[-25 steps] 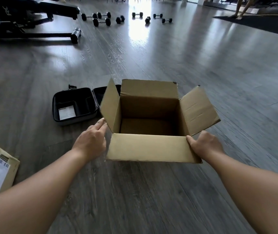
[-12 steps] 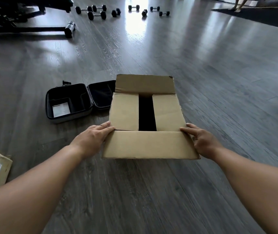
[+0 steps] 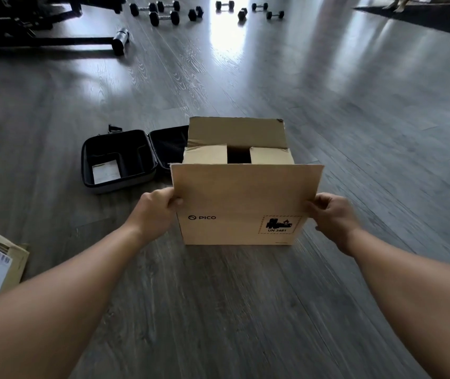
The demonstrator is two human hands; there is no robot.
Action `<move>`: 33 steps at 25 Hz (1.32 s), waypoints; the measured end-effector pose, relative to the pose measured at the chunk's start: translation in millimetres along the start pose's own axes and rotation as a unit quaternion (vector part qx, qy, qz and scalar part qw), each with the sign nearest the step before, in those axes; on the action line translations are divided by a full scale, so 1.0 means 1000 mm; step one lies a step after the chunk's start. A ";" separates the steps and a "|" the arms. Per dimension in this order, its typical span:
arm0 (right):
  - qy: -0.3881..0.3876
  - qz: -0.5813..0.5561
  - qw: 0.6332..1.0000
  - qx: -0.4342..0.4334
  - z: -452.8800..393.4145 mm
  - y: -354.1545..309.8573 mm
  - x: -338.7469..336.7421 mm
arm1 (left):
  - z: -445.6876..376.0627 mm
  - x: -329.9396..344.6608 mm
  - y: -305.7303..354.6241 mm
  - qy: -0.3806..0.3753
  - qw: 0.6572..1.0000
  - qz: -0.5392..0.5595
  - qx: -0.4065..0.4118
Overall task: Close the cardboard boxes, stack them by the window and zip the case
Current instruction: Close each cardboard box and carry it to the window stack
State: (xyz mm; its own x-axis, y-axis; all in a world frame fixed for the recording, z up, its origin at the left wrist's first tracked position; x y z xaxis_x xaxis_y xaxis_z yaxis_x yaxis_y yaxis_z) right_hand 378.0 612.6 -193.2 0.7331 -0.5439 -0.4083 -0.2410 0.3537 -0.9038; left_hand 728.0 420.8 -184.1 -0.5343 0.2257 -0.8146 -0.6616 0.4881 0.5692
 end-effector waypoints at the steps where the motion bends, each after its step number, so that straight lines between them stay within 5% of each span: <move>1: 0.015 0.034 0.999 -0.003 -0.001 -0.004 0.002 | -0.002 -0.003 0.000 0.019 1.000 0.012 -0.020; 4: 0.049 0.160 0.985 -0.042 0.004 -0.017 0.014 | -0.003 -0.009 0.000 0.038 0.998 0.004 -0.050; 7: -0.003 0.227 0.968 -0.106 0.013 -0.023 0.031 | 0.002 -0.012 -0.005 0.035 0.997 -0.018 -0.073; 10: -0.059 0.303 0.940 -0.143 0.023 -0.023 0.042 | 0.006 -0.004 -0.006 -0.029 0.998 -0.024 -0.048; 14: -0.031 0.356 0.919 -0.165 0.033 -0.022 0.039 | 0.004 0.010 -0.014 -0.104 0.992 -0.024 -0.065; 19: 0.049 0.343 0.935 -0.079 0.010 -0.015 0.020 | -0.001 0.028 0.008 -0.138 0.989 -0.049 0.026; 33: 0.073 0.145 0.982 0.092 -0.037 0.003 -0.003 | 0.003 0.031 0.035 -0.160 0.976 -0.062 0.136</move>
State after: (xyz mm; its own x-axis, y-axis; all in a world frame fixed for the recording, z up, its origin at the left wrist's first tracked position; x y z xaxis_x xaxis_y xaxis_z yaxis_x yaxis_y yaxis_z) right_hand 351.5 587.0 -199.6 0.5486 -0.4978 -0.6718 -0.2984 0.6340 -0.7135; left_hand 689.7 448.0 -189.7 -0.2383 0.3811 -0.8933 -0.5228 0.7248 0.4487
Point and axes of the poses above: each hand's wrist, its own z-axis away from the middle knuckle, its own x-axis out of the palm, y = z × x, the point moved 6 cm from there along -z, towards the middle knuckle, and after that the axes turned 5 degrees about -z, right-handed, at the moved point
